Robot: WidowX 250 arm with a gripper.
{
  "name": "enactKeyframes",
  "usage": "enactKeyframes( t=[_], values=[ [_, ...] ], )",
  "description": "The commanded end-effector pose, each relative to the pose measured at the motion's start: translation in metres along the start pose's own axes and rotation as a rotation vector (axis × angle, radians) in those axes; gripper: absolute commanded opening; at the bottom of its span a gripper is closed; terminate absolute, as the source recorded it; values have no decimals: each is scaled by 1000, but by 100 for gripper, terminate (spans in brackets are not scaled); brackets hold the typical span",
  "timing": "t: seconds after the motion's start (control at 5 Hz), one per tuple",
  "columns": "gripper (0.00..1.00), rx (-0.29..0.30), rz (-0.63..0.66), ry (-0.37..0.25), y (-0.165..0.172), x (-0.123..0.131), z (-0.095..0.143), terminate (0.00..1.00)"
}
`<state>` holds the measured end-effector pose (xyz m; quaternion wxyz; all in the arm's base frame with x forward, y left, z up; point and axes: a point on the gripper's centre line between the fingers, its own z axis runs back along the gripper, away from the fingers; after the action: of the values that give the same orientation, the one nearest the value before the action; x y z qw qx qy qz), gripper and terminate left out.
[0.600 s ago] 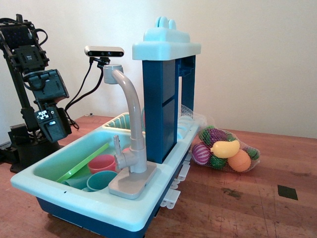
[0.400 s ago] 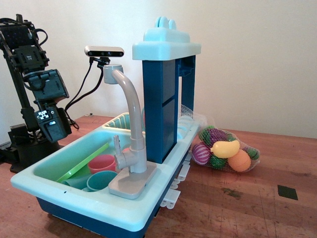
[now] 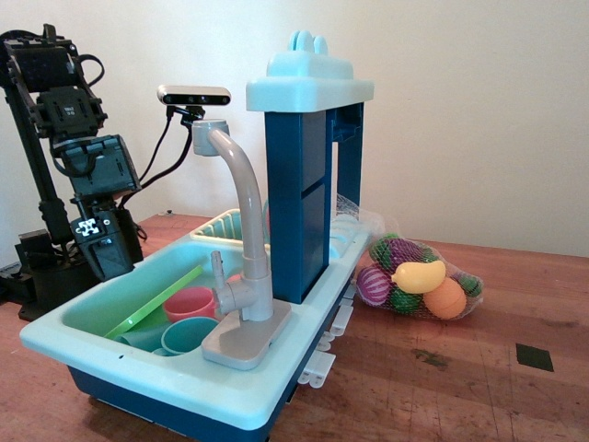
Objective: Turn lever vertical to front
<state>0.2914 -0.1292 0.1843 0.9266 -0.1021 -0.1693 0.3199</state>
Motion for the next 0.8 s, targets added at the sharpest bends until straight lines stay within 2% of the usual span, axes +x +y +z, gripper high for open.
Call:
enactKeyframes(
  t=[0.0, 0.2, 0.4, 0.6],
  values=[
    [100, -68, -47, -40, -27, 15, 9, 0],
    [100, -97, -79, -44, -42, 32, 4, 0],
    [100, -92, -152, -51, -62, 75, 8, 0],
    [100, -104, -172, -58, -70, 98, 7, 0]
  ],
)
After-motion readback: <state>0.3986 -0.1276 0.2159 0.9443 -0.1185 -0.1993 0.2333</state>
